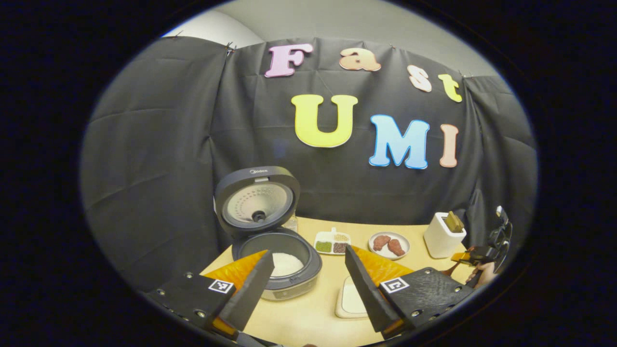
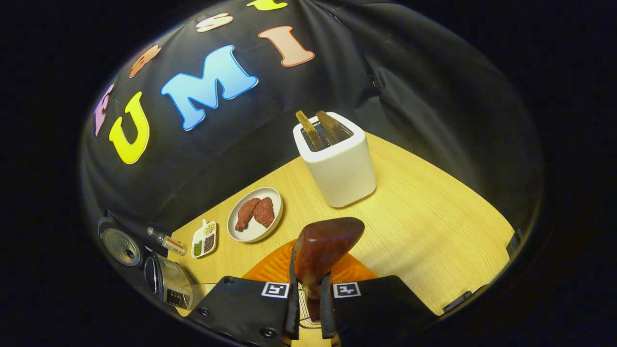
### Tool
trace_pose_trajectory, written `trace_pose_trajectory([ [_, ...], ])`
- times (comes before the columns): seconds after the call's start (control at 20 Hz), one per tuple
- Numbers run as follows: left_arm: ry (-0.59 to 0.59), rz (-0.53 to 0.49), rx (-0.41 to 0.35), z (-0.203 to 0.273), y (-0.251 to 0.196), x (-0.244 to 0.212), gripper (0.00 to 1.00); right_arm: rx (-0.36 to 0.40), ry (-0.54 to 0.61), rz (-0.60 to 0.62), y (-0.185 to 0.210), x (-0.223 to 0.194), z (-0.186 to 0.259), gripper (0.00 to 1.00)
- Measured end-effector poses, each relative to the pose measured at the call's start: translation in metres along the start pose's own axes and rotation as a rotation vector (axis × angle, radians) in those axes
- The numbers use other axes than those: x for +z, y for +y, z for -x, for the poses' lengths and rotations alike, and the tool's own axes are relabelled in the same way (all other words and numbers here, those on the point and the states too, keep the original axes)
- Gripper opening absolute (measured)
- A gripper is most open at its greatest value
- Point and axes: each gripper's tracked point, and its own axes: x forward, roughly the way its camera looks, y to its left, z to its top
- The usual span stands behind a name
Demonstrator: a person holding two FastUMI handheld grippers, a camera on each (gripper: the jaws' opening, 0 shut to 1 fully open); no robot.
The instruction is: Close the left gripper, press the button to open the rice cooker; take a wooden spoon from the chopstick holder with the right hand, scoop a spoonful of rice and pour it into the rice cooker, then put the wooden spoon back into the chopstick holder.
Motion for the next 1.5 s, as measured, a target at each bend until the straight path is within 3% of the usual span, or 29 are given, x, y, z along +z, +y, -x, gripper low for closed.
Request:
trace_pose_trajectory([
  [0.05,-0.001,0.016,-0.001,-0.001,0.01,0.002,0.93,-0.007,-0.024,0.024,0.004,0.007,0.007,0.19],
  [0.2,-0.008,0.079,-0.016,-0.003,0.035,0.002,0.93,0.004,-0.098,0.09,0.025,0.031,0.032,0.15],
  [0.25,-0.002,0.09,-0.025,-0.005,0.042,-0.002,0.93,0.011,-0.119,0.109,0.034,0.039,0.041,0.19],
  [0.3,0.01,0.093,-0.037,-0.007,0.048,-0.005,0.93,0.019,-0.139,0.125,0.043,0.044,0.049,0.15],
  [0.35,0.016,0.091,-0.045,-0.008,0.054,-0.007,0.93,0.034,-0.157,0.139,0.053,0.049,0.057,0.19],
  [0.55,0.01,0.071,-0.051,-0.01,0.079,-0.013,0.92,0.106,-0.186,0.166,0.098,0.052,0.084,0.19],
  [0.8,0.019,0.113,-0.047,-0.007,0.107,-0.024,0.93,0.197,-0.153,0.186,0.149,0.027,0.096,0.15],
  [1.05,0.033,0.11,-0.022,-0.006,0.14,-0.032,0.94,0.233,-0.104,0.246,0.183,-0.009,0.084,0.19],
  [1.3,0.058,0.108,0.023,-0.008,0.167,-0.041,0.95,0.237,-0.078,0.326,0.202,-0.032,0.064,0.14],
  [1.5,0.085,0.091,0.053,-0.007,0.176,-0.055,0.95,0.173,-0.046,0.436,0.194,-0.056,0.037,0.19],
])
